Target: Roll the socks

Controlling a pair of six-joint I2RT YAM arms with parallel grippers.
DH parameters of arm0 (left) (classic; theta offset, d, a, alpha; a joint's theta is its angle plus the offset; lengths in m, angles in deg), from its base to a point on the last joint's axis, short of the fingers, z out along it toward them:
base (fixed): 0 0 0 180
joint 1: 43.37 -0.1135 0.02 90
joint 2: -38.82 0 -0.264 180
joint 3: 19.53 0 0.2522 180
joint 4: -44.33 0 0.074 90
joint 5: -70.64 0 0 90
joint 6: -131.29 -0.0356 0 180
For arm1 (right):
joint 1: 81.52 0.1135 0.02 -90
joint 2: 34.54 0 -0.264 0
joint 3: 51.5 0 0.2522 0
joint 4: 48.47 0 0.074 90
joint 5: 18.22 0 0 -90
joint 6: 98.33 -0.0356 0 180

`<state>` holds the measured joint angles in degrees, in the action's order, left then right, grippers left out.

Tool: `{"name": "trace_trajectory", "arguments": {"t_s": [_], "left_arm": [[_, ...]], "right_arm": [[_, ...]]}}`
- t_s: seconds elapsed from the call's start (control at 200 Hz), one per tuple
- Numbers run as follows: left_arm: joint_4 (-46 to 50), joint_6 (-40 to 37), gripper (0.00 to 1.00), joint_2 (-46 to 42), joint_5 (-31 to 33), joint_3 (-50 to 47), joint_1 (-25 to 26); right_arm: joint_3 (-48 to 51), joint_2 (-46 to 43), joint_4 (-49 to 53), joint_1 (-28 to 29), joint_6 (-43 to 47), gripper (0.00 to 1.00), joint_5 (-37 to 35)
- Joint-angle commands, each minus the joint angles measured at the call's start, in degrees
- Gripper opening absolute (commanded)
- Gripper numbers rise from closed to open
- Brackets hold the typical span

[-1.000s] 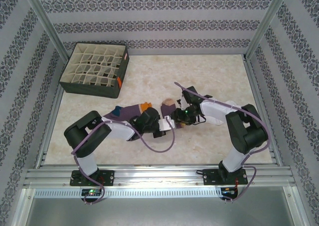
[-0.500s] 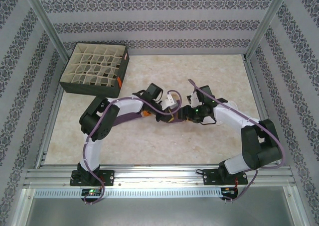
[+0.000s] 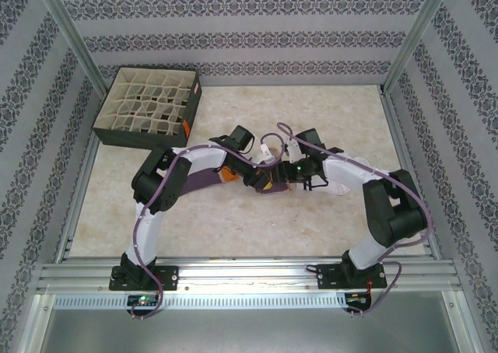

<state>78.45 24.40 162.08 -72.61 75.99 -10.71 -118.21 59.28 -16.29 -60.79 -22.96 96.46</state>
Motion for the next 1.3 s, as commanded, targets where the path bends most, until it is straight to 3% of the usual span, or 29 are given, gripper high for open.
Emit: {"name": "trace_trajectory", "arguments": {"t_s": [0.0,0.065,0.245,0.335,0.61,0.77,1.069,1.294], "left_arm": [[9.3,-0.2,0.10,4.5,3.9,-2.8,0.2],[7.8,-1.1,0.11,3.6,3.4,-4.2,0.2],[-1.3,-2.0,0.13,-1.9,4.1,-12.2,0.3],[-10.1,-2.2,0.22,-6.3,5.4,-18.8,0.5],[-49.5,-1.4,0.44,-20.3,7.7,-41.2,1.3],[-68.9,-5.0,0.54,-24.5,13.8,-50.8,2.7],[-72.8,-20.8,0.60,-26.6,31.2,-52.5,9.6],[-68.7,-26.0,0.62,-22.8,29.7,-48.4,11.0]], "right_arm": [[-1.9,4.0,0.3,1.4,1.6,0.48,-2.4],[-1.9,5.6,0.6,1.8,0.3,0.42,-3.0],[0.2,5.7,2.5,3.0,-6.8,0.15,-5.9],[2.8,4.5,2.4,3.2,-11.2,0.07,-6.6],[5.6,6.2,4.1,3.3,-17.0,0.02,-7.5],[5.2,7.5,3.7,2.8,-17.8,0.01,-5.7],[4.0,9.3,4.4,2.0,-17.6,0.00,-2.5],[3.6,10.0,5.0,1.7,-17.2,0.00,-1.2]]}}
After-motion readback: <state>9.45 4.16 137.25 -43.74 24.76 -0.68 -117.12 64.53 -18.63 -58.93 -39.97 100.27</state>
